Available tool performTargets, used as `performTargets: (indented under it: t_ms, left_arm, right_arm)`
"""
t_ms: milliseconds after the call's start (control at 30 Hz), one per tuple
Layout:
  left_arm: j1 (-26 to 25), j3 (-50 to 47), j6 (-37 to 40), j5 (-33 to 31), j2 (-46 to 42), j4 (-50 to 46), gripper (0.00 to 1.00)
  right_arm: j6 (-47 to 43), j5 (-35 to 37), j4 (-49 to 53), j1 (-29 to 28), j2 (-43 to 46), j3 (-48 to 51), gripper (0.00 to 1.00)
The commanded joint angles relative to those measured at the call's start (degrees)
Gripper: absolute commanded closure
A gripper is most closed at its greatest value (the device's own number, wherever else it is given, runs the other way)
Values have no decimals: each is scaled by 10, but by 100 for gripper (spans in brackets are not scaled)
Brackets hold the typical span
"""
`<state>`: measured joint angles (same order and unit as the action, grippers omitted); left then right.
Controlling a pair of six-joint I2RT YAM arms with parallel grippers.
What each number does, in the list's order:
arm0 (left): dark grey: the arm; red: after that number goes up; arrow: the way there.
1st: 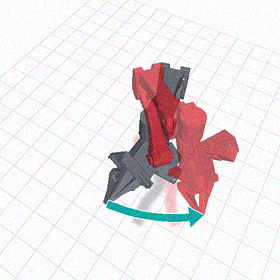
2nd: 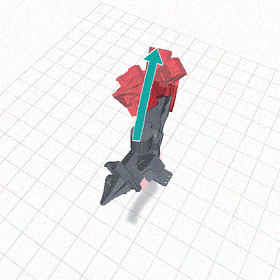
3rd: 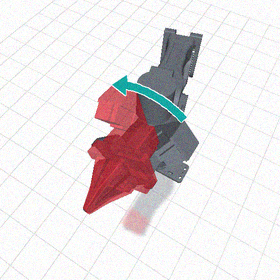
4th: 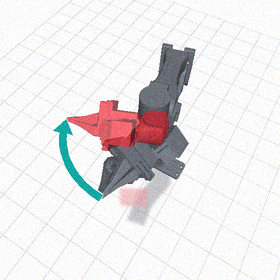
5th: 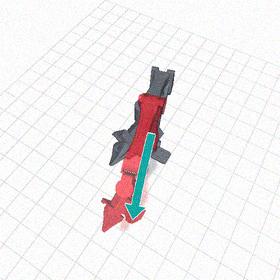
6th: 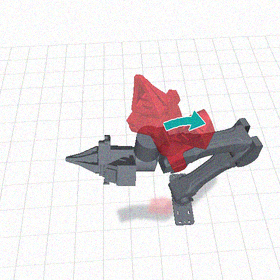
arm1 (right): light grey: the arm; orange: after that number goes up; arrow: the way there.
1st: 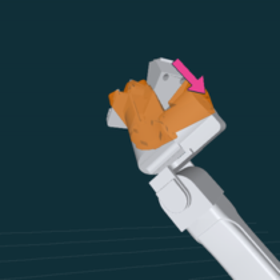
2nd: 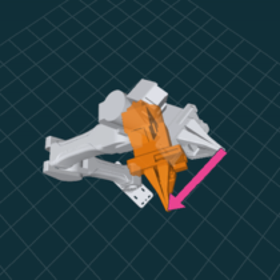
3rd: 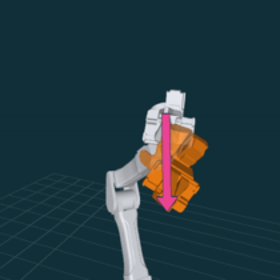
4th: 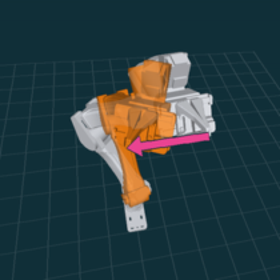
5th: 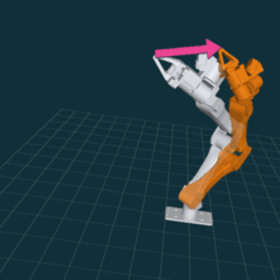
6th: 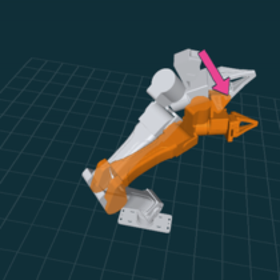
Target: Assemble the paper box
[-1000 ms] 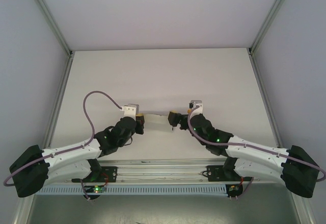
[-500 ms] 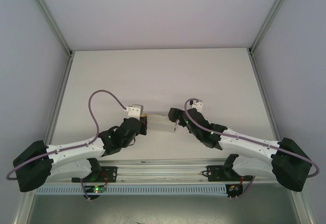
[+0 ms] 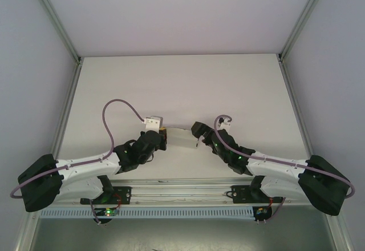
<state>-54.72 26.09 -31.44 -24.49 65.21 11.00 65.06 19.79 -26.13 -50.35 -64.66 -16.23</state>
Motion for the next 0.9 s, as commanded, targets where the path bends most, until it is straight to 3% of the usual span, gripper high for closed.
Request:
performTargets:
  t_ms: [0, 133, 233, 400, 533, 733, 867]
  left_arm:
    - [-13, -13, 3, 34, 23, -110, 100]
    - [-14, -3, 3, 32, 24, -128, 100]
    - [-15, -1, 4, 26, 22, -137, 100]
    - [-15, 8, 0, 20, 20, -159, 100]
    - [-15, 20, -2, 14, 22, -183, 100]
    - [-15, 25, -4, 21, 24, -183, 100]
    - [-15, 31, -2, 24, 27, -184, 100]
  right_arm:
    - [-51, -14, 95, 2, -35, 39, 2]
    - [-180, 35, 264, 8, 41, -77, 2]
    - [-247, 45, 312, 22, 95, -141, 2]
    - [-309, -105, 305, 71, 140, -162, 2]
    - [-348, -211, 396, 66, 119, -185, 18]
    - [-346, -218, 413, 53, 68, -199, 48]
    - [-350, -205, 410, 49, 55, -213, 55]
